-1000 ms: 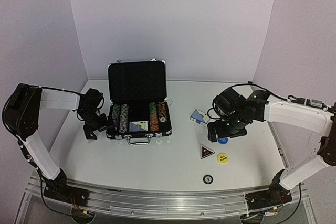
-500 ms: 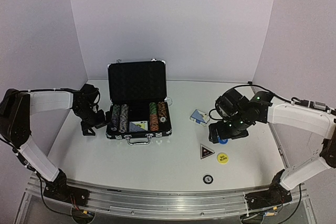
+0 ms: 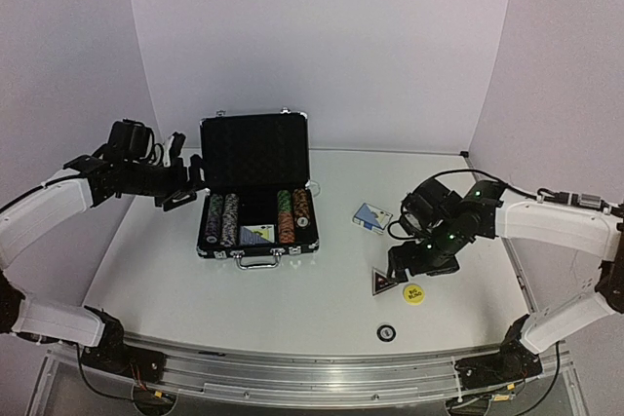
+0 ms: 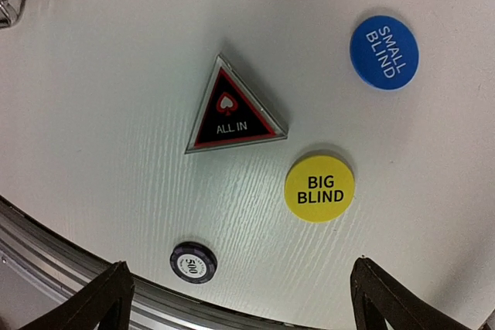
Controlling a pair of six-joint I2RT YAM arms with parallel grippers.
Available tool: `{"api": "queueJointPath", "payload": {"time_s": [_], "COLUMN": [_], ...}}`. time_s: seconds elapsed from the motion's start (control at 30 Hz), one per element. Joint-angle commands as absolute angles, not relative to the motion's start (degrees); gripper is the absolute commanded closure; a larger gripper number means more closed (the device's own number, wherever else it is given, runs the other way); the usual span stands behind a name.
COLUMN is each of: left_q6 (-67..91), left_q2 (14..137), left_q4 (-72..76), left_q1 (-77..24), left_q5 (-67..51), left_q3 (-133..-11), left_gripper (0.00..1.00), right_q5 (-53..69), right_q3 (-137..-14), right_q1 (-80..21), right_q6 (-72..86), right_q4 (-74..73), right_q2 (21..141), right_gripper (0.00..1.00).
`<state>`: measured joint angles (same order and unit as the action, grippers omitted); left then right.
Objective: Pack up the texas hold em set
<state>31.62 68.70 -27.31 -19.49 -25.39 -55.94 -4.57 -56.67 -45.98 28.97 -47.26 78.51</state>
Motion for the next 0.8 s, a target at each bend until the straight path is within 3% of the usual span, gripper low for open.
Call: {"api": "queueJointPath", "payload": {"time_s": [0.0,0.23,0.77], "left_q6": [30.57,31.38,32.74], "left_q2": [69.64,72.97,74.17], "left_q4": [-18.04,-17.85,-15.98], "left_q1": [-25.36,-28.98,-29.18], "left_q5": [-33.59,-31.42,-30.55], "left_q3": [-57.08,-56.24,-52.34], "left_gripper": [0.00,0.00,0.01], "right_q5": [-0.28,-0.58,-2.84], "right_q3": [-57.59,-59.39,-57.08], "right_q1": [-49.62,-58.99,-64.31], "right_q6": [29.00,33.63,37.78], "right_q4": [-46.88,-47.20,-46.90], "right_q2": [82.66,92.99,99.78], "right_gripper": [0.07,0.12,0.28]}}
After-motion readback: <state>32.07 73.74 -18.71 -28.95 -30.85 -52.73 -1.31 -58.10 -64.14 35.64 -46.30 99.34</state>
